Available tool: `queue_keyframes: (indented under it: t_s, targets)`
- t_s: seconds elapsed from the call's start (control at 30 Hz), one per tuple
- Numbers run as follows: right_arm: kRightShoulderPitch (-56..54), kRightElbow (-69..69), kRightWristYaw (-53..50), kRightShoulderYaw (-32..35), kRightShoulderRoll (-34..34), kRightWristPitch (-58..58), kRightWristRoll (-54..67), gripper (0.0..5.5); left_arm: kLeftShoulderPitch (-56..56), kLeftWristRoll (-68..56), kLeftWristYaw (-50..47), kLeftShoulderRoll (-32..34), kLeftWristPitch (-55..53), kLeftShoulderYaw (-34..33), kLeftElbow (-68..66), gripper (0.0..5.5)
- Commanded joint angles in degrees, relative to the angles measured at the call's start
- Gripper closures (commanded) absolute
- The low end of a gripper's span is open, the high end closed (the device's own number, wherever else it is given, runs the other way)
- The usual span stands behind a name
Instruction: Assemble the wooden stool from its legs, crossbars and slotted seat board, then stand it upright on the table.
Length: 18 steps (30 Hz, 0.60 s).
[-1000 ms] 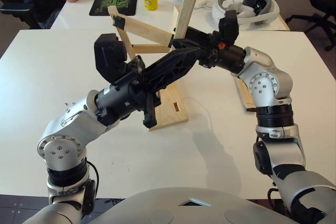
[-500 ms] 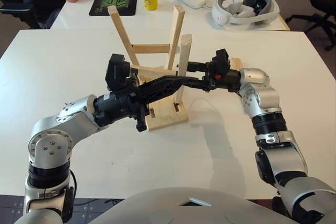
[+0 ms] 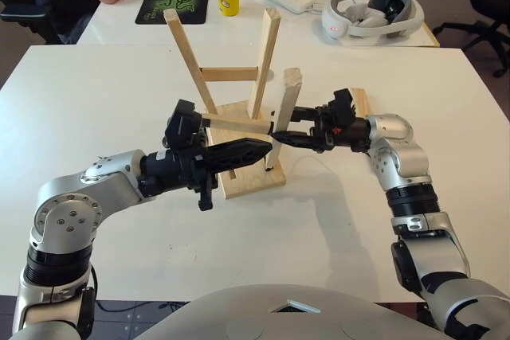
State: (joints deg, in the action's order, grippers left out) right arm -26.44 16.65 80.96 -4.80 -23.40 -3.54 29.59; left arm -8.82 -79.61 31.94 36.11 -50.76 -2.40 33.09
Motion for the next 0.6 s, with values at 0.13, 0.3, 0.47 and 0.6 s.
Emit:
queue_keyframes:
  t_s: [0.13, 0.3, 0.47, 0.6]
  targets:
    - [2.8, 3.2, 2.3, -1.5, -4.9, 0.8, -4.4, 3.45, 0.0, 1.8, 1.0, 1.6, -1.1, 0.8, 1.6, 5.50]
    - [-1.5, 6.5, 6.9, -2.9, -8.1, 0.9, -5.4, 3.45, 0.9, 2.9, 0.5, 1.3, -0.5, 1.1, 2.3, 5.50]
    - [-8.8, 12.3, 11.3, -6.0, -10.0, 2.2, -6.9, 3.45, 2.2, 4.3, -0.8, -0.3, 0.6, 1.7, 3.6, 5.50]
    - [-14.2, 14.6, 11.5, -9.7, -10.9, 3.0, -5.3, 3.45, 3.4, 5.1, -2.0, -1.5, 1.7, 1.9, 4.6, 5.50]
